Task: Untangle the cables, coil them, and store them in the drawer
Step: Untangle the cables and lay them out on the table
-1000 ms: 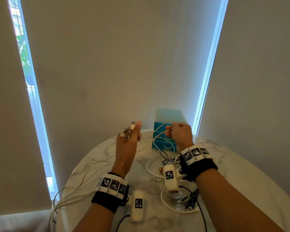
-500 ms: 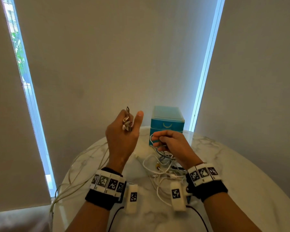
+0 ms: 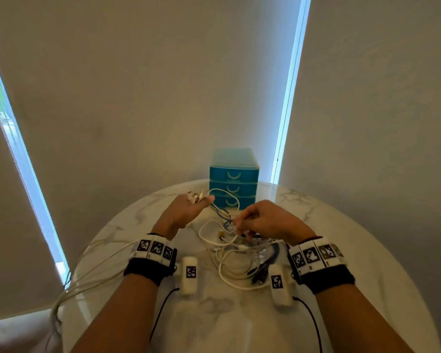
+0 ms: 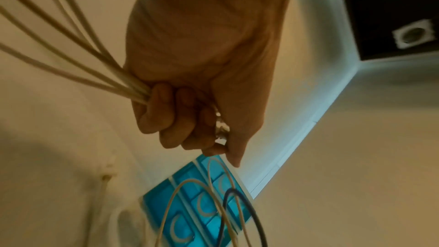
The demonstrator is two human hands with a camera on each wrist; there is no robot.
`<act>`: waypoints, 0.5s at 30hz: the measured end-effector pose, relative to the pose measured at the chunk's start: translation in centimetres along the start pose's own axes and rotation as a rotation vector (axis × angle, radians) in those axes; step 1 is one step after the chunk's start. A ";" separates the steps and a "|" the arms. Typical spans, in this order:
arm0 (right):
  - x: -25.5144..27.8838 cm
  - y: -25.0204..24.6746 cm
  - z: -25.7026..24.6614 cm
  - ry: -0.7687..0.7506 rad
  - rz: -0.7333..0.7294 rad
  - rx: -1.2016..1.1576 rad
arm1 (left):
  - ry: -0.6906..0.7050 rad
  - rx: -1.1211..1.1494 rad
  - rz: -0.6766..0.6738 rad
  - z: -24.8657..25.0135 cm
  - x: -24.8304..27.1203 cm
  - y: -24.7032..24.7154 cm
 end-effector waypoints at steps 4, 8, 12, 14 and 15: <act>0.1 1.3 1.1 0.055 -0.096 0.387 | -0.121 0.152 -0.083 -1.8 0.6 1.9; -0.5 1.3 1.3 0.075 -0.023 0.447 | -0.066 0.196 -0.206 -1.8 1.2 3.2; -1.3 0.8 1.4 0.085 0.033 0.525 | -0.027 0.139 -0.170 -1.4 1.5 3.1; -1.4 1.7 1.7 0.106 0.006 0.662 | -0.036 0.120 -0.118 -1.6 1.4 2.9; -1.4 2.1 1.7 0.110 -0.004 0.707 | -0.045 0.116 -0.086 -1.6 1.4 2.7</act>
Point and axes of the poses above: each hand's wrist, its own x-axis away from the middle knuckle, its own y-axis out of the palm, z = x × y, the point moved 5 cm from there along -x, towards the middle knuckle, and after that the axes turned 7 degrees about y, right-handed, at the moved point
